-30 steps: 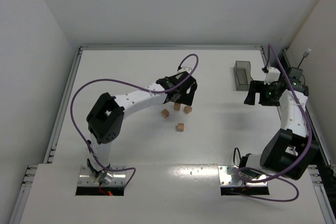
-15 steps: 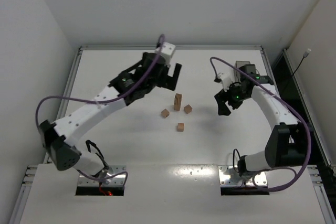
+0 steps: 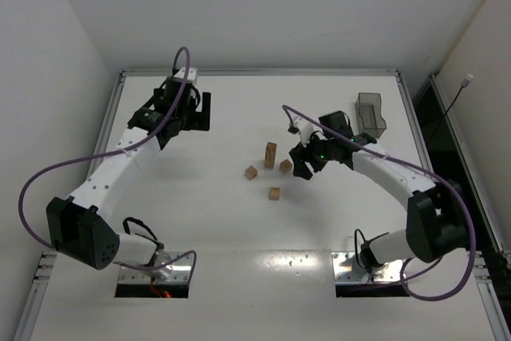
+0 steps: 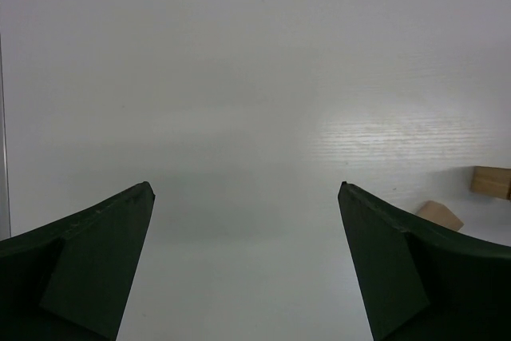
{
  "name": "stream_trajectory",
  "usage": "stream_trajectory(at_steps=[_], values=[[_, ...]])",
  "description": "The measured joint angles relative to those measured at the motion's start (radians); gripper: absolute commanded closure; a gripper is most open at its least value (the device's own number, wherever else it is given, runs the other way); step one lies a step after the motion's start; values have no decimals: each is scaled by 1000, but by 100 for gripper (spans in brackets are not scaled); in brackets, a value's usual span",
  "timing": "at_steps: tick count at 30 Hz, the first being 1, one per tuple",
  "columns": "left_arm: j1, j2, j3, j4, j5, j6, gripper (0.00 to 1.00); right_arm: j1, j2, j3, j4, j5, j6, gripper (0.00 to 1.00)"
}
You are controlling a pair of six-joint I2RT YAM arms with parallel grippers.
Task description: Build the wood block tower
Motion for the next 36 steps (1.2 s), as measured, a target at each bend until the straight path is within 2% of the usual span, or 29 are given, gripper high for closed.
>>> stream_trajectory(at_steps=[6,13,27,36], values=[[40,0,0,3,45,0,0,87,129,1,120,74,68,39],[61,24,0,3,83,0,0,108,272,61,147,143,116,40],[71,54,0,4,123,-3,0,131,393,176,137,204,142,41],[71,65,0,4,134,-3,0,143,400,170,130,216,153,42]])
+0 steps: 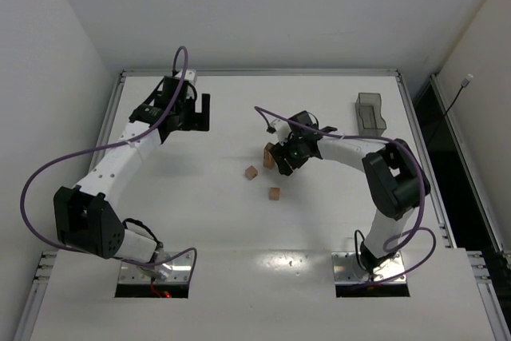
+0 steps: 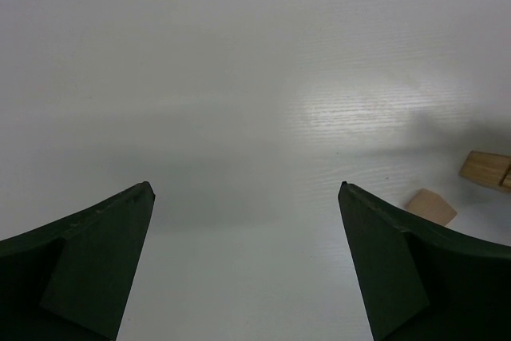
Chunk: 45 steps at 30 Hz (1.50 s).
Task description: Build the wood block tower
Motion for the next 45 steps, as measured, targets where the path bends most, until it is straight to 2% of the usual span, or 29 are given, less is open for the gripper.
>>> stream_trajectory(at_steps=[12,15,23,29,35,40,45], values=[[0,1,-8,6,53,0,0,-2,-156,-97,33,15,27,42],[1,2,-10,9,93,12,3,-15,-179,-105,35,14,57,47],[-50,-48,-173,28,280,101,6,-182,-230,-146,44,-25,240,50],[-76,-57,-231,36,365,109,7,-249,-161,-92,-24,-167,335,50],[-130,-94,-307,40,469,152,17,-276,-23,-50,-47,-294,377,48],[-191,-101,-323,44,499,190,18,-297,-20,-51,-37,-349,407,48],[-192,-88,-322,49,497,200,18,-303,-16,-49,-25,-388,434,43]])
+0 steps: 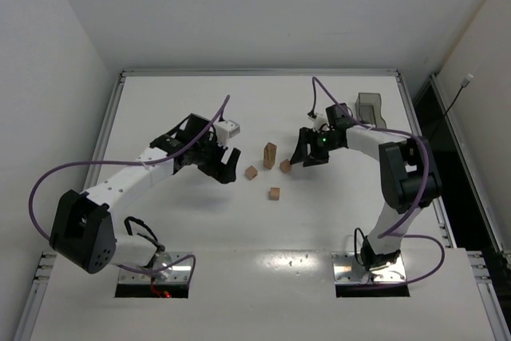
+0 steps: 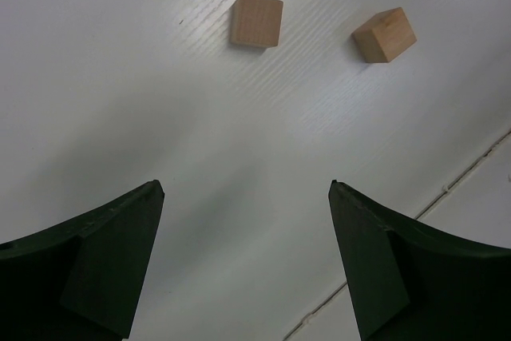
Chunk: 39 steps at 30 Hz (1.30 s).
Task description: Build the wood block tower
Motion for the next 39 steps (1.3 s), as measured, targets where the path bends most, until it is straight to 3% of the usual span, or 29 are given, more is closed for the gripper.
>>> stream_trajectory(at_steps=[6,15,39], values=[[0,5,0,3,-18,8,18,2,95,47,0,-53,21,33],[0,5,0,3,-44,11,18,24,120,98,-31,-54,29,33],[0,5,0,3,-81,10,20,139,152,199,-156,234,43,37]])
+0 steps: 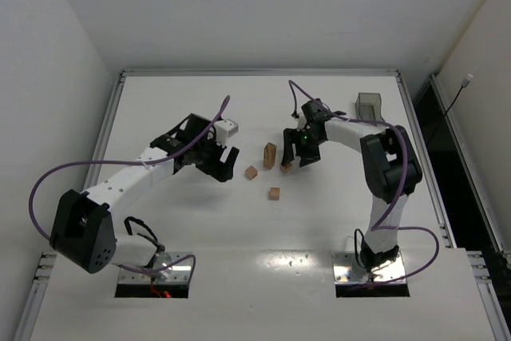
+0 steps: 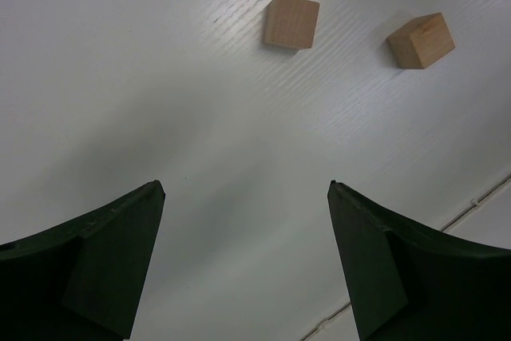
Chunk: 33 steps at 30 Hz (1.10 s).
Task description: Build the wood block tower
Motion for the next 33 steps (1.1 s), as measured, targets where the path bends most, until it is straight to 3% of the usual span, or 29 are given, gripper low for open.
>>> stream_trajectory(at_steps=[6,23,29,33], values=[[0,0,0,0,-9,-1,20,27,6,36,-34,91,24,37],[0,0,0,0,-21,-1,20,37,44,70,-66,161,45,37],[0,1,0,4,-22,-1,20,-18,21,32,-65,174,44,41],[0,2,0,8,-22,-1,20,-45,13,21,-66,187,40,50]])
